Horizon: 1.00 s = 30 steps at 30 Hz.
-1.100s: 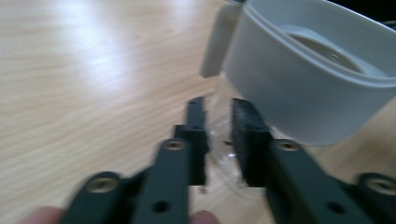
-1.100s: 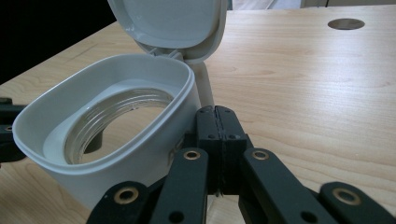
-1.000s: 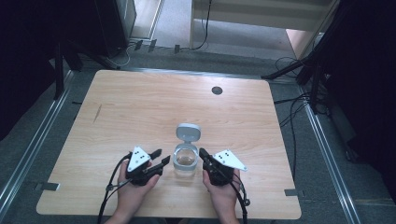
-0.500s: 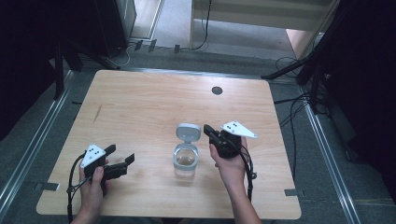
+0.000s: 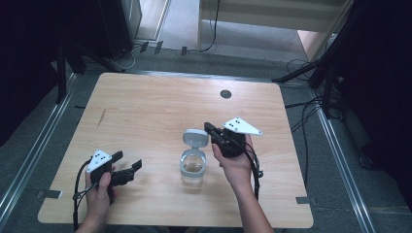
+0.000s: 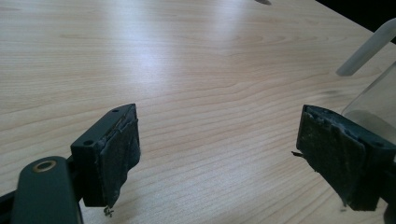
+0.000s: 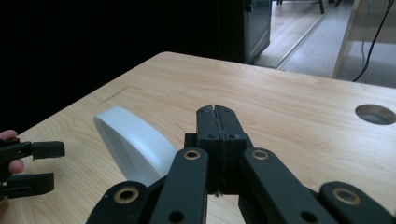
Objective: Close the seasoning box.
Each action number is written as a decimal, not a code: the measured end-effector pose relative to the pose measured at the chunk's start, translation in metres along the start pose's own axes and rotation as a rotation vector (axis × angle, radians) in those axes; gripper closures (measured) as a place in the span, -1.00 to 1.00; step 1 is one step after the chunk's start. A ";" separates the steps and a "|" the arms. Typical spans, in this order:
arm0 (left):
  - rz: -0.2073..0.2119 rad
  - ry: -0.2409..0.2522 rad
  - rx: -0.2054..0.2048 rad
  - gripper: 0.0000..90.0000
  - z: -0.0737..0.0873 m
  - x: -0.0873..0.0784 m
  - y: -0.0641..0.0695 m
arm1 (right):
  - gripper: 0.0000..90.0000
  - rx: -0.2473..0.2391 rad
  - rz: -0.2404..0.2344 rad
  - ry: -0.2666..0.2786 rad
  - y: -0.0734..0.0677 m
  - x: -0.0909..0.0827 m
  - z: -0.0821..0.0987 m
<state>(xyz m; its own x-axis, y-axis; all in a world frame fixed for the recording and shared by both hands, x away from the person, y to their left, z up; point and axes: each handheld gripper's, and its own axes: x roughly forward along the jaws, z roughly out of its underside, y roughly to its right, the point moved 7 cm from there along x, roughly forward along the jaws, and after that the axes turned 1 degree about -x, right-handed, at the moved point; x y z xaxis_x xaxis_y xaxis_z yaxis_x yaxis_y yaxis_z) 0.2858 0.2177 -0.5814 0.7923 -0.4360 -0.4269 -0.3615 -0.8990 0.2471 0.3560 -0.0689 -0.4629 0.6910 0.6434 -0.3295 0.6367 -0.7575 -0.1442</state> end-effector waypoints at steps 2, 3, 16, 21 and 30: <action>-0.002 -0.011 0.009 -0.71 0.000 0.001 0.001 | 1.00 -0.014 -0.019 0.002 -0.004 -0.002 0.000; -0.003 -0.016 0.016 -0.71 0.000 0.002 0.001 | 1.00 -0.032 -0.034 -0.003 -0.010 -0.006 0.002; -0.010 -0.020 0.026 -0.71 0.001 0.002 0.002 | 0.86 -0.043 0.007 0.005 -0.011 -0.040 0.030; -0.010 -0.018 0.029 -0.71 0.000 0.002 0.002 | -0.12 0.007 0.097 0.029 0.019 -0.061 0.041; -0.013 -0.015 0.028 -0.71 0.000 0.002 0.003 | -0.85 0.099 0.173 0.004 0.069 -0.096 0.069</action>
<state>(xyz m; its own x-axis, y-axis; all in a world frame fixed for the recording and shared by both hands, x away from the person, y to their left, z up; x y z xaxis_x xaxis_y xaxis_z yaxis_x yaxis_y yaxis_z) 0.2862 0.2144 -0.5820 0.7898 -0.4245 -0.4428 -0.3650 -0.9054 0.2169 0.3099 -0.1904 -0.5061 0.7887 0.5028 -0.3538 0.4716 -0.8639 -0.1767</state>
